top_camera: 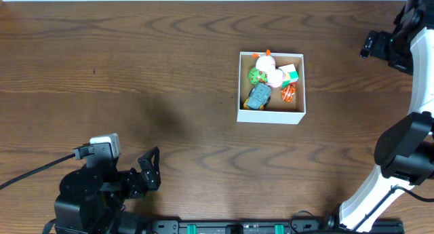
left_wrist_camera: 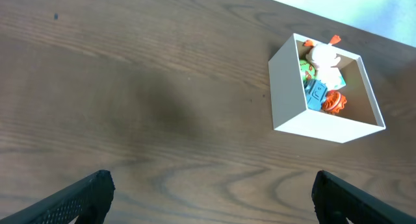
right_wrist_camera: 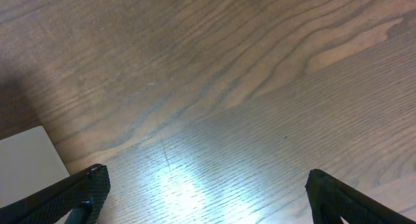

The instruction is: Pack container

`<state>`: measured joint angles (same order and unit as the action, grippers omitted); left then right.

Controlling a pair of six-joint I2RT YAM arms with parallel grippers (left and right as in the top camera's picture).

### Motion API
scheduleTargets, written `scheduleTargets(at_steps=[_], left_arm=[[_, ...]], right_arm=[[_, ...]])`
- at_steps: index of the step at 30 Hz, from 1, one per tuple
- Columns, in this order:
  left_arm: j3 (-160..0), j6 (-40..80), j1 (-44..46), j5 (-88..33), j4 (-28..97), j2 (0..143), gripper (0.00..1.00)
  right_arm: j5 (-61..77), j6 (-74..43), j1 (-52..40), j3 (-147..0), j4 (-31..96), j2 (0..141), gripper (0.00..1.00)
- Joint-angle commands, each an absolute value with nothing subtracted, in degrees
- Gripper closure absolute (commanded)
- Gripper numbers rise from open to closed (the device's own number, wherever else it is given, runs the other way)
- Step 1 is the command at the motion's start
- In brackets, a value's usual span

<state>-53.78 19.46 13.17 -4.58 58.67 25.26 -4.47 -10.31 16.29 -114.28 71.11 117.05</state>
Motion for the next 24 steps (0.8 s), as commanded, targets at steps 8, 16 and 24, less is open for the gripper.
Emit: scheduleTargets(at_steps=[8, 16, 24], left_arm=[[-51.13, 13.34, 12.93, -5.61, 55.86, 25.12, 0.02], [-38.46, -1.34, 12.93, -10.55, 37.69, 25.15, 0.02], [-26.41, -6.17, 9.61, -13.80, 21.06, 23.07, 0.02]], right_arm=[[-4.47, -11.31, 16.64, -114.15, 71.13, 117.30, 0.01], [-4.47, -11.33, 16.64, -114.15, 71.16, 117.30, 0.01], [-4.47, -11.31, 16.64, -114.15, 71.16, 117.30, 0.01]])
